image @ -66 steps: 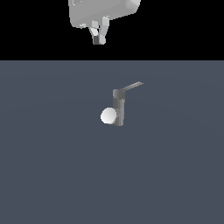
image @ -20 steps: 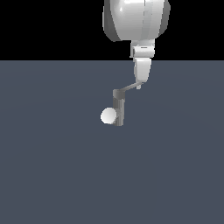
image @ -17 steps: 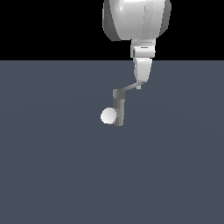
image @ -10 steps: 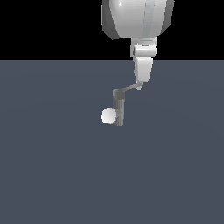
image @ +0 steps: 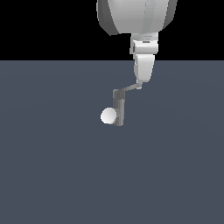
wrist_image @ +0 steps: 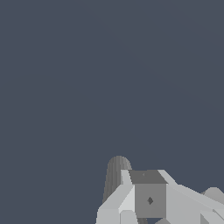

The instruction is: Turn on the faucet by rotating a designated handle.

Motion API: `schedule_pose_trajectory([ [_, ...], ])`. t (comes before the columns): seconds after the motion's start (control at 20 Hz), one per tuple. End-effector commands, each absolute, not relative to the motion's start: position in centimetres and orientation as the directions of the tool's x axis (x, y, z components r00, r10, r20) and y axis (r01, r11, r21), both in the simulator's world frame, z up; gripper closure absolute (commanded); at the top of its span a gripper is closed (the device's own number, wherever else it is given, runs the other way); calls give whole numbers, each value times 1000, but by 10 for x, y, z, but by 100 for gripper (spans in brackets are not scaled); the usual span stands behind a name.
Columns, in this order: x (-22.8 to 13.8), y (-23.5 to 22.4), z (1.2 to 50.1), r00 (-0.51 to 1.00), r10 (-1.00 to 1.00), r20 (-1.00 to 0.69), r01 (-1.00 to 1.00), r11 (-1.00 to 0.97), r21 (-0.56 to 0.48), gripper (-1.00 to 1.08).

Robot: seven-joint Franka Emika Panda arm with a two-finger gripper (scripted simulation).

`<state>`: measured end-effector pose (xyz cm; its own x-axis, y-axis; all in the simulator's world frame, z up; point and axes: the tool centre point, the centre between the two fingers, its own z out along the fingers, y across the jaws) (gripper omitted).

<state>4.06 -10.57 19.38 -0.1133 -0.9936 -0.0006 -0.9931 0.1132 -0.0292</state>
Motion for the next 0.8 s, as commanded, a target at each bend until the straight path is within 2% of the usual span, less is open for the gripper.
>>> schedule_pose_trajectory([
  [0.0, 23, -112, 182, -125, -992, 0, -992, 125, 0, 108],
  [0.1, 37, -105, 197, -112, -994, 0, -993, 112, -35, 108],
  [0.75, -4, -77, 187, -120, -993, 0, -993, 120, -13, 108],
])
